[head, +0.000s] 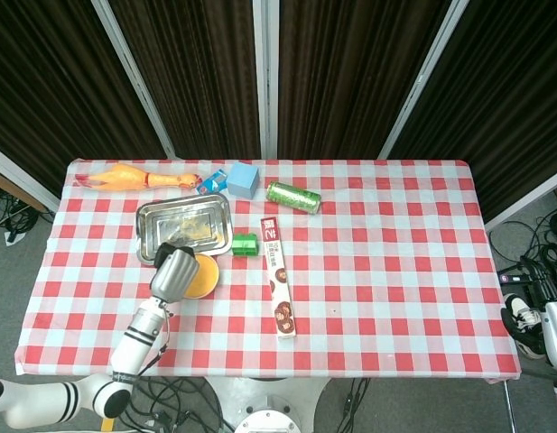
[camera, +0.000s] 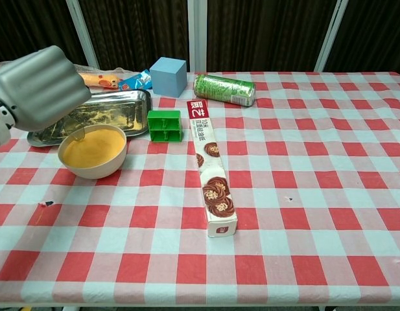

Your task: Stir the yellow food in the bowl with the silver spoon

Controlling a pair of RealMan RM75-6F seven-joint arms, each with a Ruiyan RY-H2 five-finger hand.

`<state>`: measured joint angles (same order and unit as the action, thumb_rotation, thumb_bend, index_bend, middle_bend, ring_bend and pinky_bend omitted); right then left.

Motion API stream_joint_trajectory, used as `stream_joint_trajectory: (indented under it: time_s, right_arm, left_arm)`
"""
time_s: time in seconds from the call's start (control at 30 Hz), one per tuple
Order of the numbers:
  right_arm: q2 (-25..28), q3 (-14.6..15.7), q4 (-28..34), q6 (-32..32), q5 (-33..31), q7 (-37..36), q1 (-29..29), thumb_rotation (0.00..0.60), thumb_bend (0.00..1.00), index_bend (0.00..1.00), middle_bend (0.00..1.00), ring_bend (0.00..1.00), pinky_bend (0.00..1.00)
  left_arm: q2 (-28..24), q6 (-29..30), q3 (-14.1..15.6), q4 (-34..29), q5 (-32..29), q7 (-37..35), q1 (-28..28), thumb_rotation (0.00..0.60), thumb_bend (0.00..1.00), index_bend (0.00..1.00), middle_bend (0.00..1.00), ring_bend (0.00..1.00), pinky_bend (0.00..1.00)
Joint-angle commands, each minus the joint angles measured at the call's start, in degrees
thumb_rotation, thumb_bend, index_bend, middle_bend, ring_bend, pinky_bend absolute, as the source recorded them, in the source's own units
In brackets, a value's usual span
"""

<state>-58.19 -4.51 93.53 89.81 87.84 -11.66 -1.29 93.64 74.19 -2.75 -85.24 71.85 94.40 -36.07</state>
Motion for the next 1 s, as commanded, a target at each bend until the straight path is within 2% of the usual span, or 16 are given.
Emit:
stream_joint_trajectory:
  time_s: [0.03, 0.2, 0.43, 0.6, 0.73, 0.83, 1.0]
  right_arm:
    - [0.0, 0.0, -0.1, 0.2, 0.1, -0.1, 0.1, 0.600, 0.29, 0.00, 0.12, 0.00, 0.00]
    - [0.1, 0.0, -0.3, 0.4, -0.1, -0.5, 0.3, 0.600, 0.29, 0.00, 0.12, 0.00, 0.00]
    - [-0.1, -0.1, -0.4, -0.1, -0.1, -0.6, -0.1, 0.600, 0.29, 0.00, 0.12, 0.00, 0.00]
    - [-0.1, -0.2, -0.2, -0.6, 0.1, -0.3, -0.5, 0.600, 0.29, 0.00, 0.12, 0.00, 0.00]
    - [0.1, -0.2, 0.1, -0.5, 0.0, -0.1, -0.5, 0.600, 0.29, 0.00, 0.12, 0.00, 0.00]
    - [0.1, -0.2, 0.0, -0.4, -0.1, -0.3, -0.3, 0.600, 0.29, 0.00, 0.12, 0.00, 0.00]
    - [0.0, -0.2, -0.3, -0.3, -0.2, -0.6, -0.1, 0.600, 0.29, 0.00, 0.12, 0.00, 0.00]
  left_arm:
    - [0.0, 0.1, -0.9, -0.4, -0.8, -1.0, -0.2, 0.600, 0.45, 0.72, 0.93, 0.90, 0.95]
    - [-1.3, -1.3, -2.2, -0.4, -0.5, -10.1, -0.5, 0.600, 0.45, 0.72, 0.93, 0.90, 0.95]
    - [-4.2, -3.7, -5.9, 0.0, -0.8, -34.7, 0.2, 0.600, 0.45, 0.71, 0.93, 0.90, 0.95]
    - [-6.2, -8.0, -10.8, -0.5, -6.8, -46.8, -0.3, 0.600, 0.45, 0.71, 0.93, 0.90, 0.95]
    - [-6.2, -12.1, -14.7, 3.5, -11.6, -55.1, -1.8, 0.600, 0.45, 0.71, 0.92, 0.90, 0.95]
    - [-5.3, -16.0, -16.6, 7.6, -15.6, -59.7, -3.2, 0.600, 0.45, 0.68, 0.92, 0.90, 0.95]
    - [-4.2, -23.8, -17.5, 13.4, -21.7, -63.5, -6.0, 0.600, 0.45, 0.64, 0.90, 0.89, 0.95]
